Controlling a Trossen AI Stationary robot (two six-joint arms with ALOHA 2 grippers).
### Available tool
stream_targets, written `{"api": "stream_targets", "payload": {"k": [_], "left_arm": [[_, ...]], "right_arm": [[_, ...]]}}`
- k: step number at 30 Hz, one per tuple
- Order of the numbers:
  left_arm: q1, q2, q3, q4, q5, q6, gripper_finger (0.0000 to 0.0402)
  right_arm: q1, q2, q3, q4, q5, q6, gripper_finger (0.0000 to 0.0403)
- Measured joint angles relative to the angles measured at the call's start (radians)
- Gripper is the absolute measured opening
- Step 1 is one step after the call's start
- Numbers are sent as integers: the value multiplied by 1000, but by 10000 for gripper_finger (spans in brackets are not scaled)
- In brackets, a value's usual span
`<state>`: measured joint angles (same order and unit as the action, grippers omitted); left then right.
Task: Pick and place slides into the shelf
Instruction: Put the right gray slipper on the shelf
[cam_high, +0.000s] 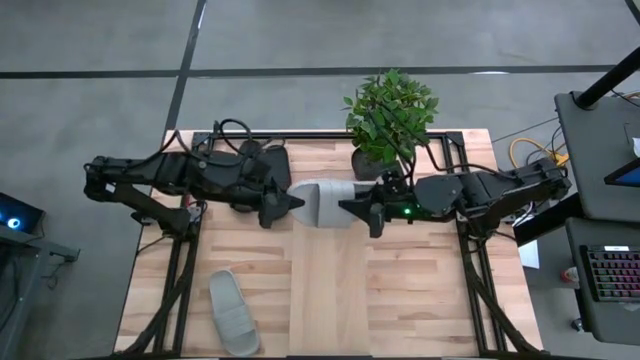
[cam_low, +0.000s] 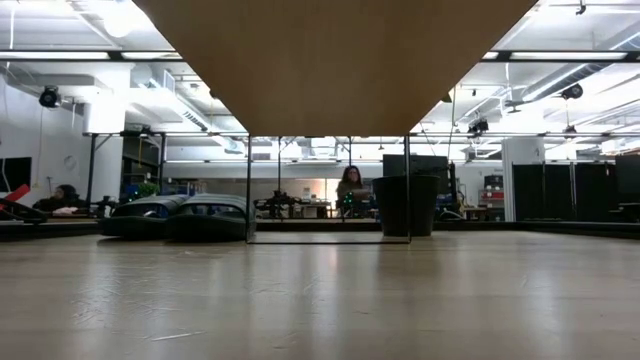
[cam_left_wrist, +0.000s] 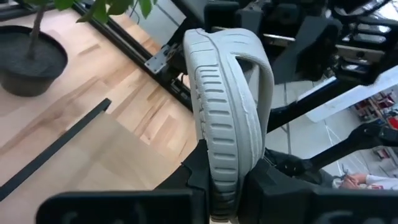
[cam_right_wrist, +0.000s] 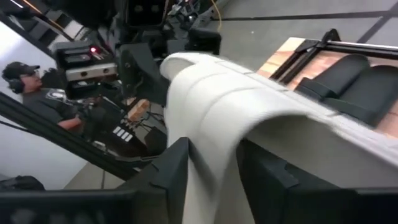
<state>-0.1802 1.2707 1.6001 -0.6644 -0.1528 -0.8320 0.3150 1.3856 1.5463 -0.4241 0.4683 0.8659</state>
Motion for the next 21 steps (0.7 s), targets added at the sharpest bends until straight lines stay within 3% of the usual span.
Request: {"api": "stream_targets", "payload": {"k": [12, 21], "left_arm": [[-3, -14, -10, -155, -10, -65, 17], [-8, -77, -130, -76, -17, -134, 17]], "right_arm": [[-1, -90, 0, -138, 13, -11, 168], [-2, -169, 0, -230, 74, -19, 168]]}}
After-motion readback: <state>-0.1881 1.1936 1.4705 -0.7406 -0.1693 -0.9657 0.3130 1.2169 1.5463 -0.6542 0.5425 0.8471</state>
